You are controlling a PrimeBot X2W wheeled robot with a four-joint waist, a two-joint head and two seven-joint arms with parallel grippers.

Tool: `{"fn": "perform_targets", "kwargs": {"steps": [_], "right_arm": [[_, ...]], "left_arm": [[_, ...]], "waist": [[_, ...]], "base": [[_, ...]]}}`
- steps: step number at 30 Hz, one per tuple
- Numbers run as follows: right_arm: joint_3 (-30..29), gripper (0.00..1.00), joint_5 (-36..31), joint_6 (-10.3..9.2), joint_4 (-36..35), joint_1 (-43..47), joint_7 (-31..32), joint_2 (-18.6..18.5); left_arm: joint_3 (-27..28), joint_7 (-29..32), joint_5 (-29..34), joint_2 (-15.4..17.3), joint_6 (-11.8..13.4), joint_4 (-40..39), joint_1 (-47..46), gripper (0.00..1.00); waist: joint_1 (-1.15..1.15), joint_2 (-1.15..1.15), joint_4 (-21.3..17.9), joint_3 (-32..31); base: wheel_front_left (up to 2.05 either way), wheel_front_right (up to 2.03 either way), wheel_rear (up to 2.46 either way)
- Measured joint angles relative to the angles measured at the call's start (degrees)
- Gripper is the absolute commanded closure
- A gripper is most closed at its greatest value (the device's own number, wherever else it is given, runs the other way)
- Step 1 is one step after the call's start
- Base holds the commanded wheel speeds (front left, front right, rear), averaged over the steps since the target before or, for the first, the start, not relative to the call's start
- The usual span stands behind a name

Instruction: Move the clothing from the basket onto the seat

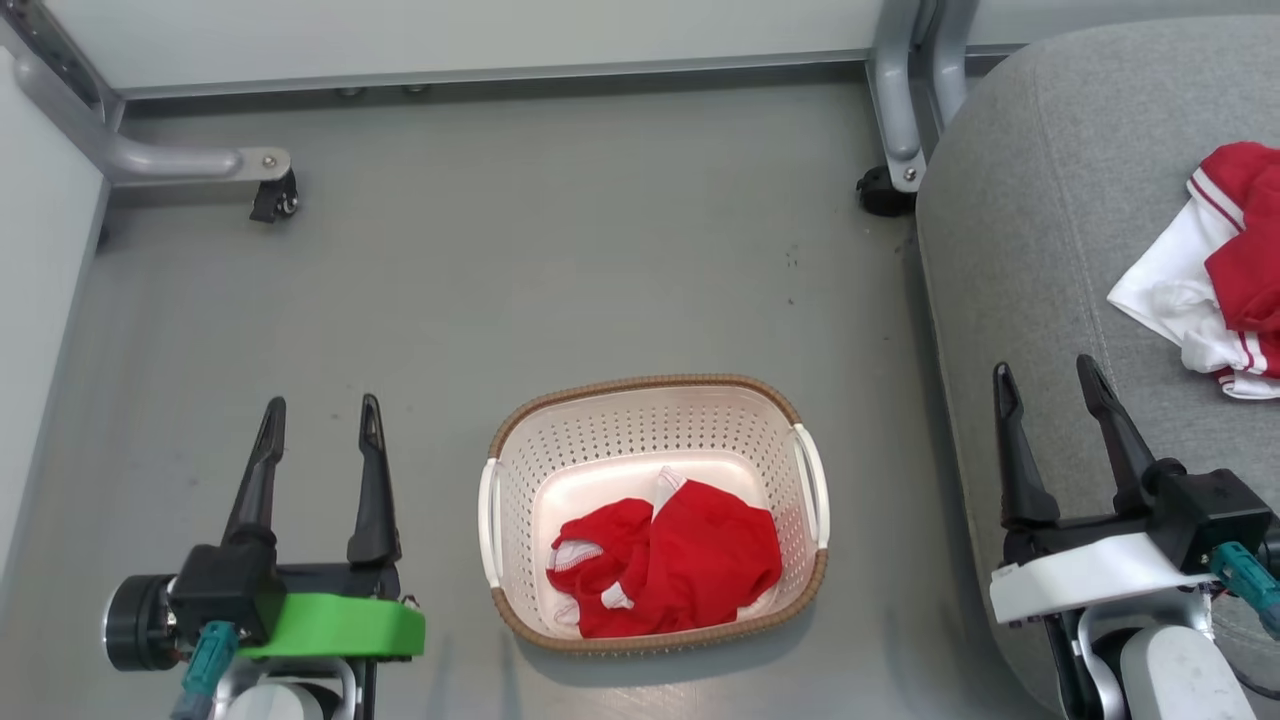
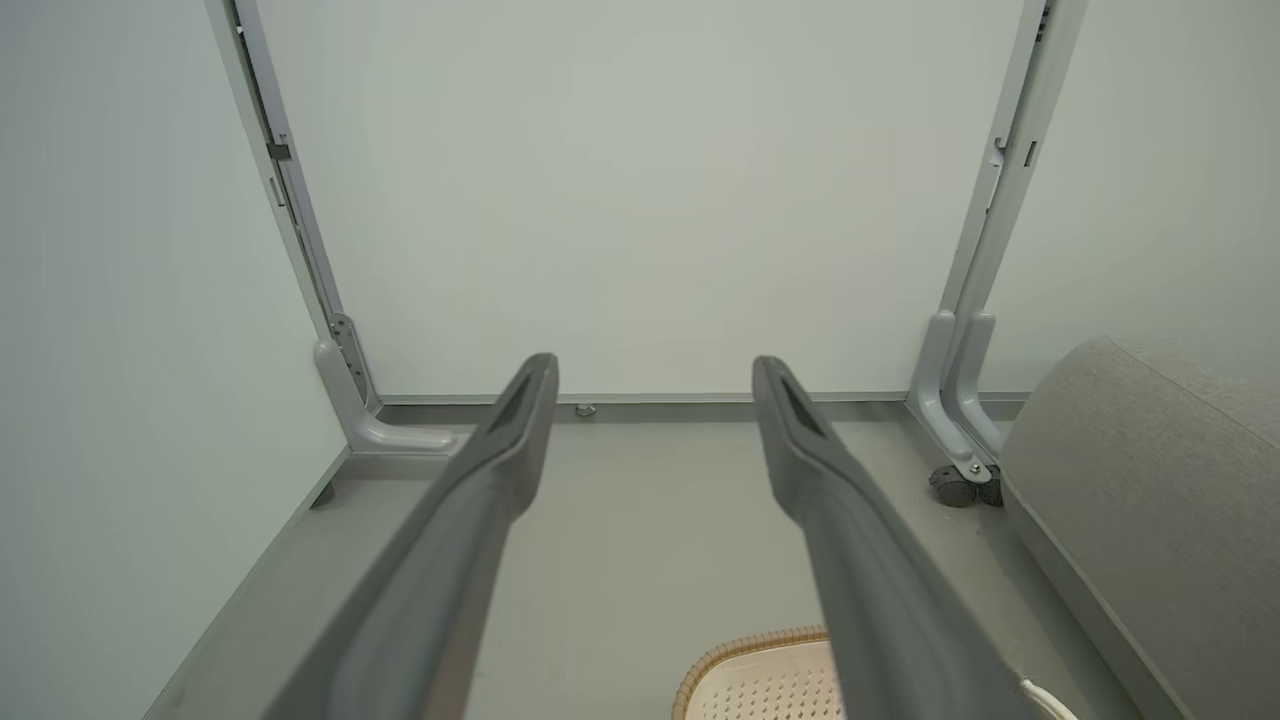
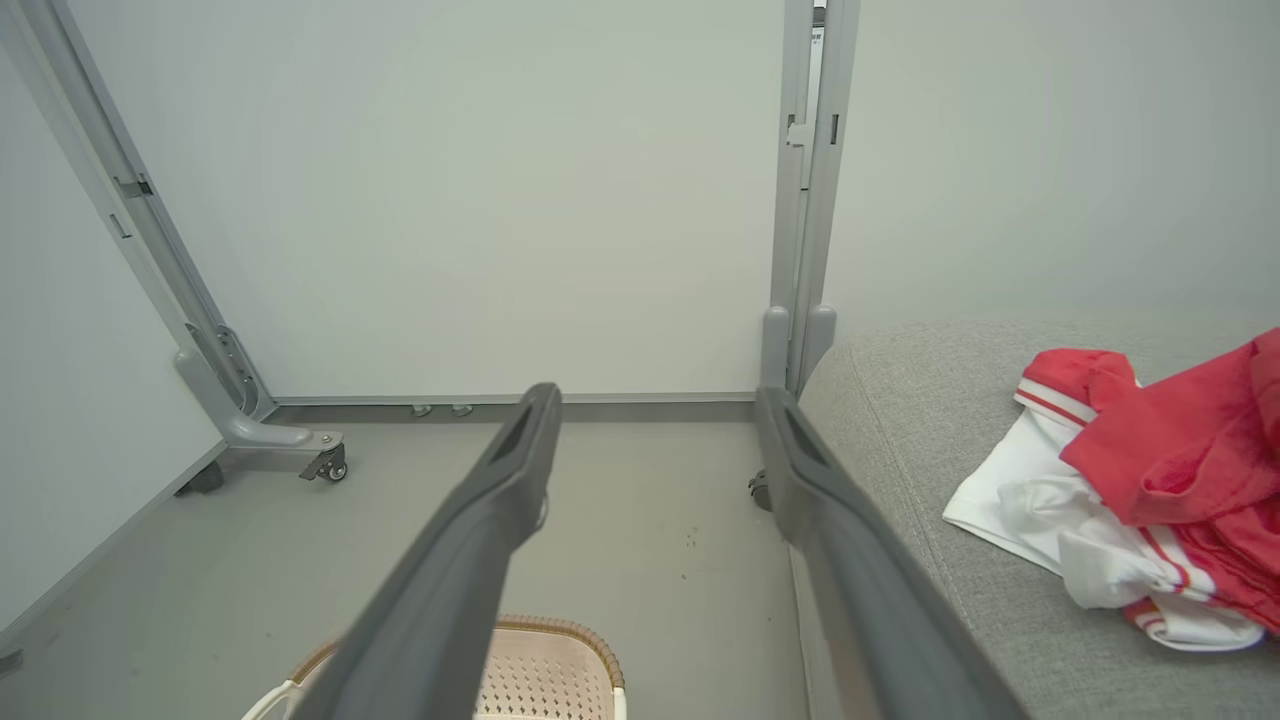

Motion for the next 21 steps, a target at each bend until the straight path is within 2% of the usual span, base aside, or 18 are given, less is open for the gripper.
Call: {"fn": "perform_targets", "kwargs": {"steps": [7,21], "right_arm": [[0.78,0.0,0.12,0.0,0.29,1.71,0.79,0.04],[1.02,0.0,0.26,-0.01,0.63,4.08,1.71,0.09]], "left_arm": [[0.12,0.0,1.78,-0.6,-1.51,1.43,2.29,0.0],[0.37,-0.01,3.1,-1.4,-2.82,5.43,4.0,0.0]], "waist": [[0.0,0.0,-0.51,-2.18],[0.0,0.0,-1.4,-4.65]], "base": [[0.0,0.0,0.0],[0.0,0.0,0.0]]}}
